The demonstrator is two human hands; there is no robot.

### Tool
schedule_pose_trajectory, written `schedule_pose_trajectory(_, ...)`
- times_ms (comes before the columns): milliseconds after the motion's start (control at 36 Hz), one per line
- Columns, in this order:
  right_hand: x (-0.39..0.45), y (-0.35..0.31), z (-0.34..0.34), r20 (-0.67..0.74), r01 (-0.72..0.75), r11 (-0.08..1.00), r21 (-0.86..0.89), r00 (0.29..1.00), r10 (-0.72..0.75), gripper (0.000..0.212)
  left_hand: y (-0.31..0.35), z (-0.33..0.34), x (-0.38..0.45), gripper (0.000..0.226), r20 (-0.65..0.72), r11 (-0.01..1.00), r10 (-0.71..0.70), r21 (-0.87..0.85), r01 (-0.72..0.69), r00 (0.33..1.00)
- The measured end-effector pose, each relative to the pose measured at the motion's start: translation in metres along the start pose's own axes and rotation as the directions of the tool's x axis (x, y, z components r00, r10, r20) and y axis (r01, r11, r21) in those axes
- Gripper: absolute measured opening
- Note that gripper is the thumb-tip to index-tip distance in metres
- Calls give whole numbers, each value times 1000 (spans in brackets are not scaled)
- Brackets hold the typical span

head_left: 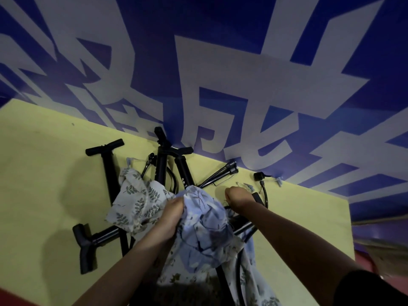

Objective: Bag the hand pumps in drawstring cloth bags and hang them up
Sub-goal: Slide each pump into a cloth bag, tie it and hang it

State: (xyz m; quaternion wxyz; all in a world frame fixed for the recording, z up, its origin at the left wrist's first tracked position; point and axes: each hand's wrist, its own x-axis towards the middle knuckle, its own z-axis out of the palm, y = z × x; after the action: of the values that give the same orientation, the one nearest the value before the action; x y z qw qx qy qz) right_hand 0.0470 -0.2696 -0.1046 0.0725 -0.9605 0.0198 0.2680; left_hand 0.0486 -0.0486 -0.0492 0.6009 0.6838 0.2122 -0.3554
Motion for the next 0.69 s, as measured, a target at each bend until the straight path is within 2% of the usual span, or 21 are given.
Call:
schedule_pose_trajectory(111,1,1,2,27,10,998,-69,1000,-8,28,8,4,-5,23,4,1000,14,-25,-14,1000)
schedule_pose_trajectory(222,0,1,4,26,4,994,-106,1000,-1,35,10,0,-7,39,17,998,38,-44,-37,999)
schedule_pose_trajectory(278,-1,-1,2,-6,-14,995,-102,1000,14,37,9,-2,-8,41,26,998,41,-39,-40,999)
schedule_pose_trajectory(361,-2,-3,-3,-128,-44,996,-80,991,34,34,10,-1,-10,41,23,998,51,-44,-50,998)
schedule_pose_trajectory(472,-9,-2,-12,-283,-44,998,48,957,56,24,10,-3,-15,42,20,998,33,-54,-32,999)
schedule_pose_trajectory(528,-19,-4,-17,-354,-16,969,246,929,106,13,10,-3,-19,42,36,996,27,-84,-24,999)
schedule_pose_trajectory(556,-26,-8,-18,-362,-2,920,392,919,156,7,11,-2,-22,42,44,995,17,-100,-12,999)
schedule_pose_trajectory(611,-45,-19,-19,-355,61,729,682,899,257,6,12,1,-28,39,70,990,17,-143,-7,997)
schedule_pose_trajectory(694,-80,-41,-22,-365,204,399,894,848,385,17,17,7,-40,35,86,987,43,-157,-29,995)
